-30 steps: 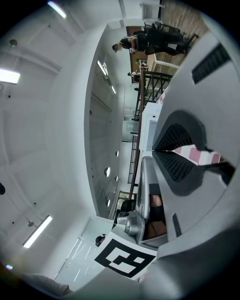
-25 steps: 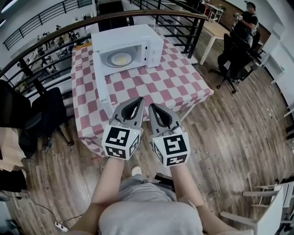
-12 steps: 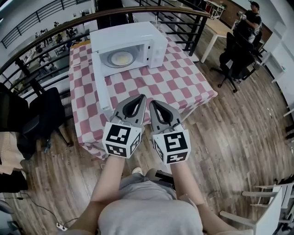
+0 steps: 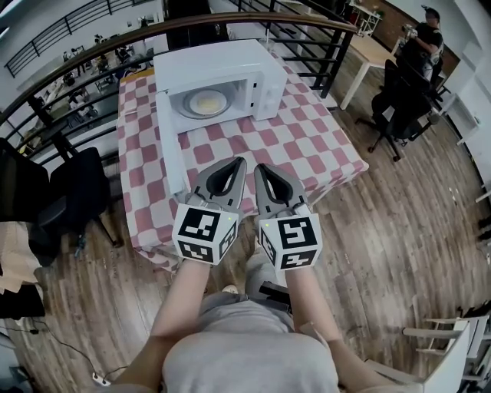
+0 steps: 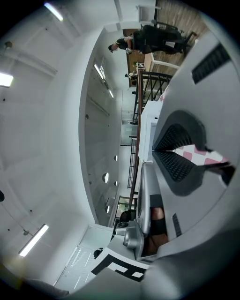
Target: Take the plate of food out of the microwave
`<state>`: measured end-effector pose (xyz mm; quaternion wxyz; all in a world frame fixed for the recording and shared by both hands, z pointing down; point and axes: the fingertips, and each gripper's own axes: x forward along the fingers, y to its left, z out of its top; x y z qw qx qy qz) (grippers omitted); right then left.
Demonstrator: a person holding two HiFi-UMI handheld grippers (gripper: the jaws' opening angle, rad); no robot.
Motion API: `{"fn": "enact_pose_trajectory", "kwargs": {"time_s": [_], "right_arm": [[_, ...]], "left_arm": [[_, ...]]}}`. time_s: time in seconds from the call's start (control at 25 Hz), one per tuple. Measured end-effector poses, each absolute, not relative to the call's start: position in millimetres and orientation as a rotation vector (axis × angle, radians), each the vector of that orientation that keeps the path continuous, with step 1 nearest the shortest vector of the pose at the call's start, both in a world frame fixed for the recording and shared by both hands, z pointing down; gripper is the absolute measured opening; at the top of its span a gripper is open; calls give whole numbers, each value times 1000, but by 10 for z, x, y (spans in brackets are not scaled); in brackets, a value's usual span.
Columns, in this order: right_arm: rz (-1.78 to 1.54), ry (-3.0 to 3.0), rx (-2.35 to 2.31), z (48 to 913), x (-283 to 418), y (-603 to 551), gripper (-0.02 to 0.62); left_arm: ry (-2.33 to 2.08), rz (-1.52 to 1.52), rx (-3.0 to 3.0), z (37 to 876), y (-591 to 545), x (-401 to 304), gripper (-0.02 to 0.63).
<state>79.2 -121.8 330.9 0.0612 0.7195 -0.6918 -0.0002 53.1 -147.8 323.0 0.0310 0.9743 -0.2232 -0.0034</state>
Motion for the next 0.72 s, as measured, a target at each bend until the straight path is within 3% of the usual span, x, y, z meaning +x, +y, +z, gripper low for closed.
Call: {"fn": "enact_pose_trajectory", "kwargs": {"time_s": [0.72], "right_arm": [[7, -2207, 2062, 3375, 1445, -2225, 26]], "left_arm": [[-860, -5, 2918, 3393, -2393, 1116, 3]]}}
